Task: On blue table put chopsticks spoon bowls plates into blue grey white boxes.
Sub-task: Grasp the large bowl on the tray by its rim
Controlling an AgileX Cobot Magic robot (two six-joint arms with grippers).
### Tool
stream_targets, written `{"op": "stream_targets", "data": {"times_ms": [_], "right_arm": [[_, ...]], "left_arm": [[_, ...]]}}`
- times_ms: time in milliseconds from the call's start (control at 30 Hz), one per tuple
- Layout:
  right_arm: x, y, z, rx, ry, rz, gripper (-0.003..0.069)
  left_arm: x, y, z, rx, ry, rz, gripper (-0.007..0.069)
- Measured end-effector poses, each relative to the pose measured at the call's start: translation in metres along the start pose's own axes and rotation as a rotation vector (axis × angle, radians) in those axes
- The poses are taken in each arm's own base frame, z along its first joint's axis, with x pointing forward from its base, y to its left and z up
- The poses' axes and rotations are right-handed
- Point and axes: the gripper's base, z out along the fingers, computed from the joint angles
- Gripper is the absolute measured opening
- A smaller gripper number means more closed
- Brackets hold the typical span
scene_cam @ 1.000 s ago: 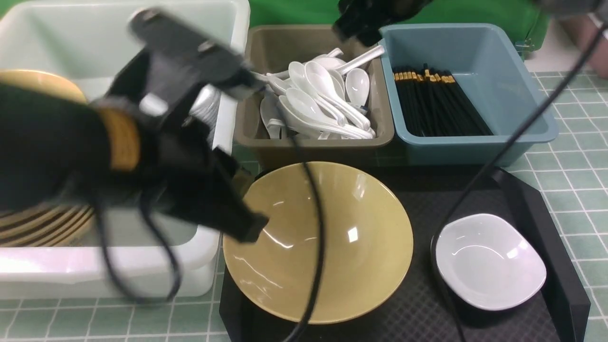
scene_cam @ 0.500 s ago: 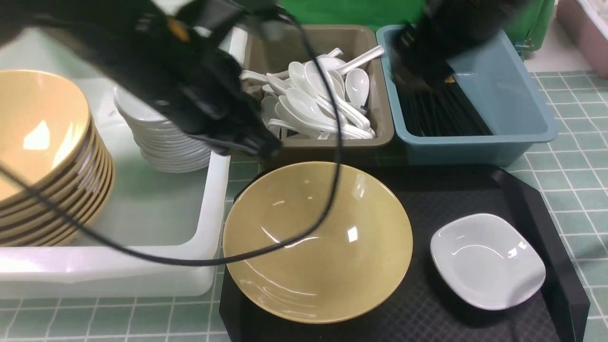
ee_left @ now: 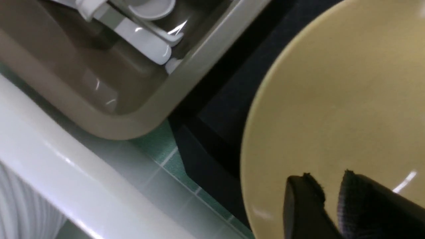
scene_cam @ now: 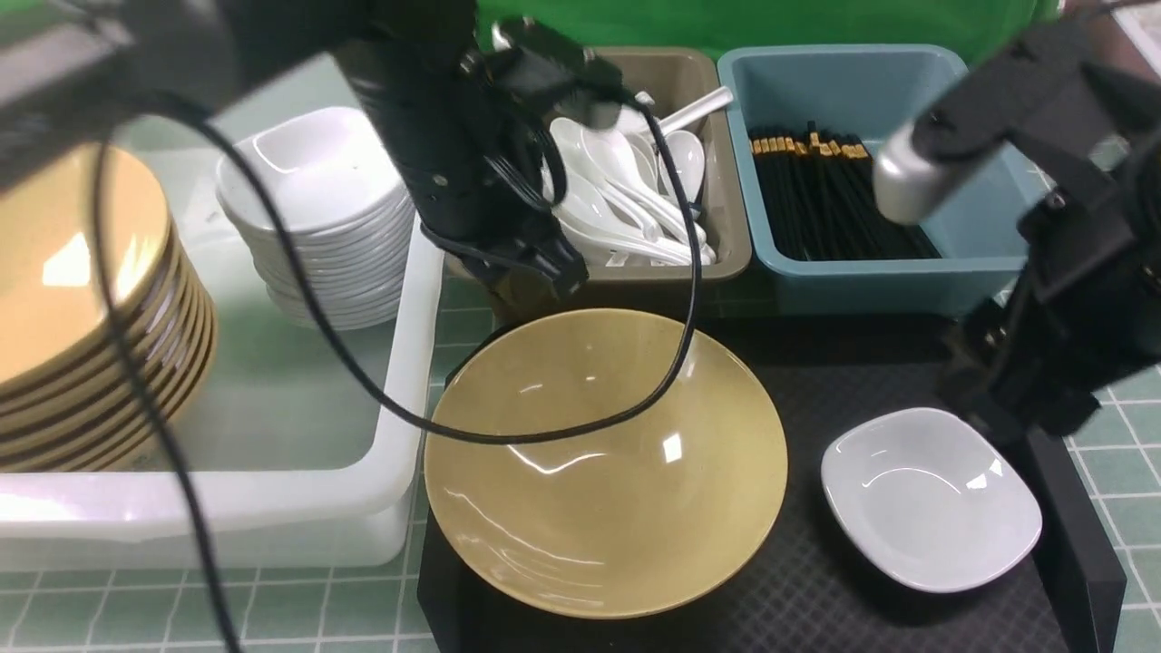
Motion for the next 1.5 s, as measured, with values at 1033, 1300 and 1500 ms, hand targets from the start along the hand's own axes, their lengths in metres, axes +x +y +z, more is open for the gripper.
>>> {"op": "stream_targets", "data": {"times_ms": [1033, 1300, 1500], "right_arm": [[-0.006, 0.000, -0.003, 0.004, -0.099, -0.012, 0.0461], [-0.009, 0.000, -0.003, 0.006, -0.132, -0.038, 0.0247], [-0.012, -0.001, -0.007, 0.008, -0.154, -0.050, 0.0047]], "left_arm": [[-0.016, -0.018, 0.097, 0.030, 0.172, 0.077, 0.0245], [-0.020, -0.040, 0.090, 0.050, 0.178, 0.084, 0.0183], [-0.015, -0.030, 0.040, 0.097, 0.065, -0.015, 0.0031]]}}
